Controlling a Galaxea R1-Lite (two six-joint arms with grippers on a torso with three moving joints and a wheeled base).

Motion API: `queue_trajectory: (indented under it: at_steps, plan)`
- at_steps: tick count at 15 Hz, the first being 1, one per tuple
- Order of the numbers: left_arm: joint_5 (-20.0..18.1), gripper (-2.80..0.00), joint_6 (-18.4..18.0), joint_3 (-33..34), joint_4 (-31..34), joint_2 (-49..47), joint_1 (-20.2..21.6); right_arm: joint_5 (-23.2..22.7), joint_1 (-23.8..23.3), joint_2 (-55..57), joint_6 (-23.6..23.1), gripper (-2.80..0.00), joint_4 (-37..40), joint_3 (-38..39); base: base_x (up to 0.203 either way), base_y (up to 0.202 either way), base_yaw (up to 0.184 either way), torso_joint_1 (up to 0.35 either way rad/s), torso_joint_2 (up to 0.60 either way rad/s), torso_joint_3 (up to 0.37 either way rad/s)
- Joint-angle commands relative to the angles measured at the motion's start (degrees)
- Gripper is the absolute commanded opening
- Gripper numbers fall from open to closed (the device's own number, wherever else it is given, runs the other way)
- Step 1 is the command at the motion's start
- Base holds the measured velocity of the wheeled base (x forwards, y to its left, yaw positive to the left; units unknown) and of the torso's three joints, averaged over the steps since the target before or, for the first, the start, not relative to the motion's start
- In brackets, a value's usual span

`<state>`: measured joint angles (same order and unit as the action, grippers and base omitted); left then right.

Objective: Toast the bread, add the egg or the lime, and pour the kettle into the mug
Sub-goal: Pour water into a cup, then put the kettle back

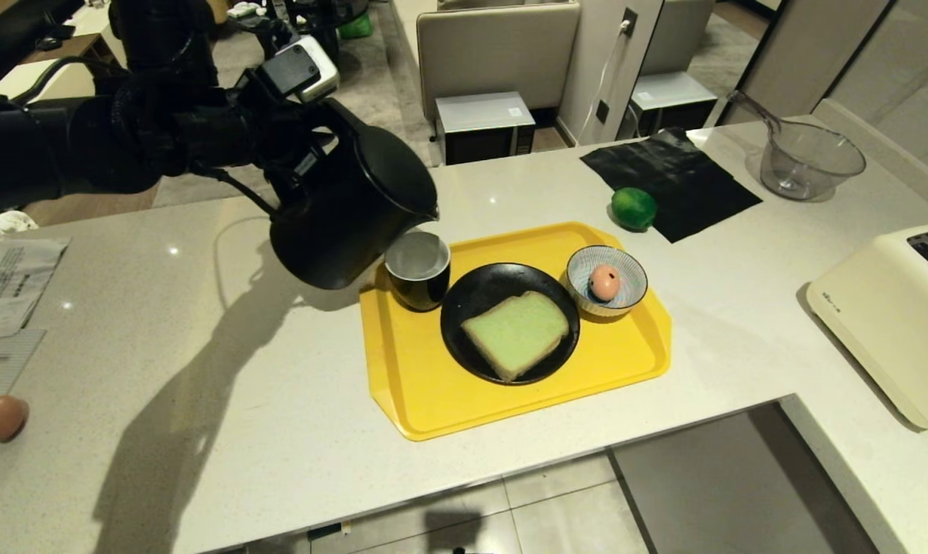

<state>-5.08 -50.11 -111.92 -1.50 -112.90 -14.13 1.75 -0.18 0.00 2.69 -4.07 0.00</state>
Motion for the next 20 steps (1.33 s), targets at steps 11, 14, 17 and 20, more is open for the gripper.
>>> queue_trajectory:
  at_steps: [11, 14, 17, 20]
  plan:
    - [0.16, -2.8, 5.17, 0.56, 4.47, 6.77, 2.11, 0.01, 0.01, 0.09, 0.03, -2.8, -0.06, 1.57, 0.0, 0.0, 0.0, 0.0, 0.0, 0.0]
    - [0.32, -2.8, 14.44, 0.56, 4.62, 8.61, 2.89, 0.01, 0.01, 0.09, 0.03, -2.8, -0.06, 1.54, 0.0, 0.0, 0.0, 0.0, 0.0, 0.0]
    - [1.24, -2.8, 26.25, 0.56, 4.54, 10.91, 3.15, -0.08, 0.01, 0.09, 0.03, -2.8, -0.06, 1.49, 0.0, 0.0, 0.0, 0.0, 0.0, 0.0]
    - [3.18, -2.8, 35.27, 2.03, 4.62, 13.49, 4.92, -0.08, 0.01, 0.09, 0.03, -2.8, -0.06, 1.54, 0.0, 0.0, 0.0, 0.0, 0.0, 0.0]
